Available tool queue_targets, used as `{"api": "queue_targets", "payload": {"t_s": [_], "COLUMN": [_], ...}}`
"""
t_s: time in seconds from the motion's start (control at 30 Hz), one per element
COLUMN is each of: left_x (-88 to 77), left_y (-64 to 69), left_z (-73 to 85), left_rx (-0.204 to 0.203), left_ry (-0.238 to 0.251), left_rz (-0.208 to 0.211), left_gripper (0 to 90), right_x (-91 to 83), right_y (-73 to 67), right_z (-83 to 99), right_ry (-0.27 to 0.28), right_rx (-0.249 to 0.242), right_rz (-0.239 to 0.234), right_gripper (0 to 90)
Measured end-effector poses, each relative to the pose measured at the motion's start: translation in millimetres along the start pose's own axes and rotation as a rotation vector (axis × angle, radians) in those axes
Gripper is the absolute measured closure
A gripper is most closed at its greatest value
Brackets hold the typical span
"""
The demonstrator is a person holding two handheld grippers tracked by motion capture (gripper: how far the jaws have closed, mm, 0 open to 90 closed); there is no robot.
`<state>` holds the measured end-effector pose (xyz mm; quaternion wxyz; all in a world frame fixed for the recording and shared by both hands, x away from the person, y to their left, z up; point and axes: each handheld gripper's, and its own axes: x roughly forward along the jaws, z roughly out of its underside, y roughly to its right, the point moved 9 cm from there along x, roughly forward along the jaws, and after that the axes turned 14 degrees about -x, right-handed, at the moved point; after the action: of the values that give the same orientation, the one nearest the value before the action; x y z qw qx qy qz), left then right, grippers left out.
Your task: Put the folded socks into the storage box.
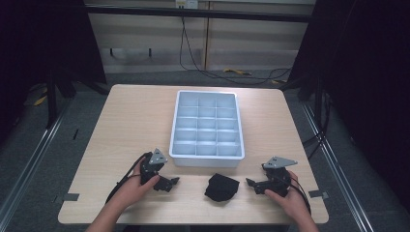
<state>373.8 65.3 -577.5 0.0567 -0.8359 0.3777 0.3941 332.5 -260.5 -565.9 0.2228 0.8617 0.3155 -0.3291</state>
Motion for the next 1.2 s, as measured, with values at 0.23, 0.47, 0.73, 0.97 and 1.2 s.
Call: {"api": "queue_targets", "payload": {"t_s": [0.23,0.47,0.73,0.97,1.2], "left_x": [0.1,0.0,0.0,0.0,0.0], "left_y": [0.1,0.0,-0.1,-0.1,0.0], "left_z": [-0.1,-0.1,0.0,0.0,-0.1], "left_rx": [-0.002,0.000,0.000,0.000,-0.001], "left_ry": [0.001,0.000,0.000,0.000,0.001], "left_rz": [0.000,0.000,0.000,0.000,0.000], "left_gripper": [0.0,0.0,0.0,0.0,0.0], "right_x": [-0.6,-10.9,-27.0,-36.0,-36.4], "right_y": [-0.8,-1.4,-8.7,-10.2,-19.7], "right_z": [0.5,0.3,2.9,-10.5,-21.6], "right_ry": [-0.006,-0.172,-0.325,-0.329,-0.385], "right_rx": [0.016,0.095,0.080,0.073,-0.002], "right_rz": [0.011,-0.013,-0.090,-0.099,-0.134], "right_gripper": [12.4,22.2,24.0,24.0,24.1]}}
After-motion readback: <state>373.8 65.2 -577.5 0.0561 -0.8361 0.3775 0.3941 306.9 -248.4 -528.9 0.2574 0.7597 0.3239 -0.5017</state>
